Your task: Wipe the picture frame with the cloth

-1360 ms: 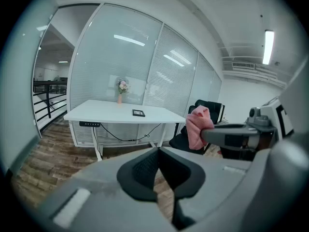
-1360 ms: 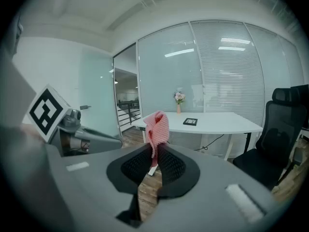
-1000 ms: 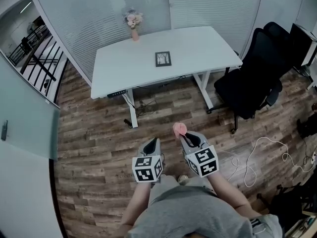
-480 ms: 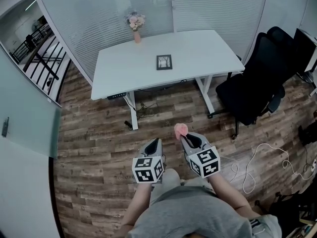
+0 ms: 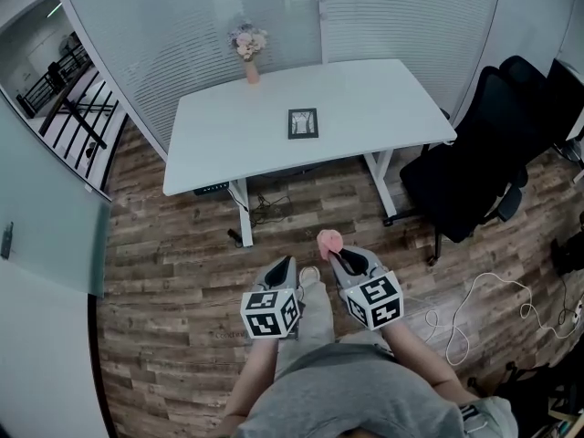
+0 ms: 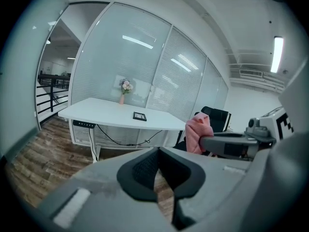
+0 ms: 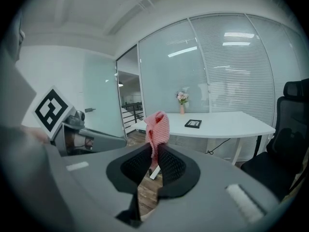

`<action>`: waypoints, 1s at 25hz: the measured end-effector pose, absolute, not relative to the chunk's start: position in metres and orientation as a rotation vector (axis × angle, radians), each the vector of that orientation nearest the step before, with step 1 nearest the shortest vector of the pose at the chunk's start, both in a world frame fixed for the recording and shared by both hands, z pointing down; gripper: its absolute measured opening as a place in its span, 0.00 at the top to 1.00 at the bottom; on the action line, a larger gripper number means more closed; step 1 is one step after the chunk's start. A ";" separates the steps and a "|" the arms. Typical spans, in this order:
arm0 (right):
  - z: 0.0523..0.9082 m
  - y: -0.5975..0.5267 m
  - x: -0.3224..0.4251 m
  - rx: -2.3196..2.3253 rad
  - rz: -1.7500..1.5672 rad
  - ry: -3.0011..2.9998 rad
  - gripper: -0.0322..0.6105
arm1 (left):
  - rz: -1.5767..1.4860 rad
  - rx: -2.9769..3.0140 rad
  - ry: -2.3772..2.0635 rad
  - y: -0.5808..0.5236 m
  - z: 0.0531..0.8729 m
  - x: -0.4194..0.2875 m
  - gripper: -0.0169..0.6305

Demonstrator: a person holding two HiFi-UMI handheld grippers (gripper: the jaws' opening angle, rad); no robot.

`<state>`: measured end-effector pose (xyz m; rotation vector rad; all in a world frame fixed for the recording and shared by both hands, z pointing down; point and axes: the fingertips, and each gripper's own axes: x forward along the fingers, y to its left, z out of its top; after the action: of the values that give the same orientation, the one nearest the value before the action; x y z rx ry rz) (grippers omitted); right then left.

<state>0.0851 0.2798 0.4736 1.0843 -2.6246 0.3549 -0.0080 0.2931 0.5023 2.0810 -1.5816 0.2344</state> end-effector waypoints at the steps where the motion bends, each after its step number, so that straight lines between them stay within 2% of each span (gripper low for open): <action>1: 0.475 0.272 0.085 1.087 0.357 -2.622 0.89 | 0.233 2.079 -1.578 0.285 0.503 -0.009 0.97; 25: 0.475 -0.004 0.033 1.151 0.337 -2.564 0.89 | 0.319 2.131 -1.454 0.015 0.518 -0.056 0.97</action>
<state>0.0332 -0.0039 0.4753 1.1514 -2.5639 0.3366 -0.0564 0.0150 0.5181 2.1312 -1.4540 0.3194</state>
